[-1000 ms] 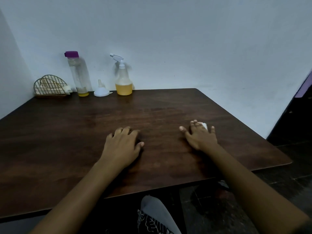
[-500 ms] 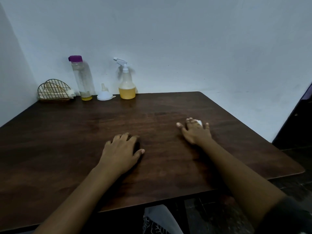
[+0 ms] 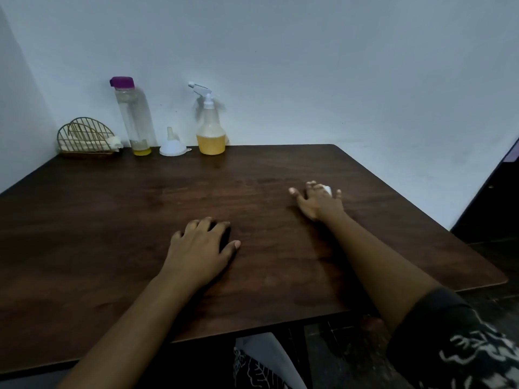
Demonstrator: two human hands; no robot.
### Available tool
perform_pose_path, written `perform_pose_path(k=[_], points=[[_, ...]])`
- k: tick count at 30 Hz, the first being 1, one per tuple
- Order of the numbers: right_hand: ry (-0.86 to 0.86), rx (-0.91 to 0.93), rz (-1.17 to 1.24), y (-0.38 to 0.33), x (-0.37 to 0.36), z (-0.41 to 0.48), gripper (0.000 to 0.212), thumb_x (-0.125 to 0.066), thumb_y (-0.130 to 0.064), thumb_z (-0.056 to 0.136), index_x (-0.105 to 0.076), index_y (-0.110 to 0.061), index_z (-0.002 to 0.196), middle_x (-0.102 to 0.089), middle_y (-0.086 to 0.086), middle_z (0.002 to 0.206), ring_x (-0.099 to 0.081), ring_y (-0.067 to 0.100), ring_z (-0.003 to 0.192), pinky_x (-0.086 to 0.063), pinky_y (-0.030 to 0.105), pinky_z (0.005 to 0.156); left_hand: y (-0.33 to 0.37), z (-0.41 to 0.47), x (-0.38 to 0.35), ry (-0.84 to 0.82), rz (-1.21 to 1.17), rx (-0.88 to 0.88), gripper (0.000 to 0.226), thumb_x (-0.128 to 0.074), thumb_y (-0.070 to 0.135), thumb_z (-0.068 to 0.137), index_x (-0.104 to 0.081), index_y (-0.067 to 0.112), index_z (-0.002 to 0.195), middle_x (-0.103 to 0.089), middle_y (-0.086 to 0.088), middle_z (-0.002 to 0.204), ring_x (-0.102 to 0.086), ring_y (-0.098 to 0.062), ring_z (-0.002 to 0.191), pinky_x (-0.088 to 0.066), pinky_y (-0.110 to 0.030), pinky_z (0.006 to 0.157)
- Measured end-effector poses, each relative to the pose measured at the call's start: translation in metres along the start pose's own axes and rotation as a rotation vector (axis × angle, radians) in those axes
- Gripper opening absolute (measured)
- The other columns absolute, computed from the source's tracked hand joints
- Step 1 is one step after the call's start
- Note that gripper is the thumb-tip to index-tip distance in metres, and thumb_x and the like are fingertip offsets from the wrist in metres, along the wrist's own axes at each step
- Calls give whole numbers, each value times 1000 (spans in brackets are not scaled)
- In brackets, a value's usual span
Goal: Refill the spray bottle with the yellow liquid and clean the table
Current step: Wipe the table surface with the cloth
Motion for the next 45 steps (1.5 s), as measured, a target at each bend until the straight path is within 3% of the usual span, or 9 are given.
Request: perform_pose_path(k=[3,9,12,18,26,35,38,42,45], points=[[-17,-87,-14,4,4,4,88,-8,-71,88,-7,-10,151,-2,5,160,1,18,148,7,50,118,0,0,-1,-4,-11,3,56,-29,58,93,-29,34,144,-27,2,153,-24,-19,140,-27,-42,109],[-45,163,-21,-90,-13,9,88,-4,-71,87,-5,-12,152,-2,3,160,1,17,148,11,49,116,-3,1,-2,-3,-12,9,57,-29,60,92,-29,34,143,-29,5,152,-25,-18,140,-27,-43,109],[-28,161,18,-67,-9,19,86,-5,-71,87,-8,-15,152,-4,0,160,-1,15,148,10,50,116,-5,-1,-1,5,-2,12,57,-29,60,92,-29,35,143,-29,5,152,-25,-18,140,-27,-43,109],[-4,-80,6,7,5,33,88,-7,-71,88,-10,-11,151,-5,3,160,-2,19,148,6,51,117,-4,-2,-1,10,-9,5,58,-28,60,92,-28,34,144,-27,5,153,-23,-18,140,-25,-43,110],[-58,243,6,-138,-21,23,89,-3,-72,87,-8,-11,151,-6,4,160,-3,17,148,10,49,117,-7,1,0,-14,-8,19,60,-30,63,90,-29,34,143,-28,3,152,-24,-19,140,-25,-43,109],[-21,7,25,-49,-5,32,84,-6,-69,89,-9,-11,151,-5,3,160,0,18,148,8,50,117,-30,3,23,-10,19,14,62,-34,62,90,-25,35,145,-24,2,155,-23,-20,141,-28,-43,109],[-18,41,-3,-89,-8,26,86,-6,-68,90,-8,-8,151,-5,6,160,-1,19,148,9,49,117,-67,13,35,-27,73,72,62,-34,62,90,-26,35,145,-24,1,155,-25,-22,141,-31,-44,107],[-69,266,14,-189,-26,8,87,-4,-70,89,-5,-10,151,-3,5,160,0,18,148,13,49,116,-130,34,40,-60,106,212,60,-37,60,91,-32,32,144,-28,-2,153,-30,-27,138,-35,-48,104],[-92,326,23,-209,-34,5,86,-2,-71,88,-5,-13,152,-2,2,160,1,17,148,13,50,115,-160,38,32,-78,94,300,59,-39,59,91,-32,31,144,-30,-6,152,-31,-29,137,-35,-51,103]])
Point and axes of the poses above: each hand's wrist, its own z-axis towards the middle knuckle, its own x-axis out of the back of the hand, y = z × x, the point moved 9 cm from there along z, towards the middle knuckle
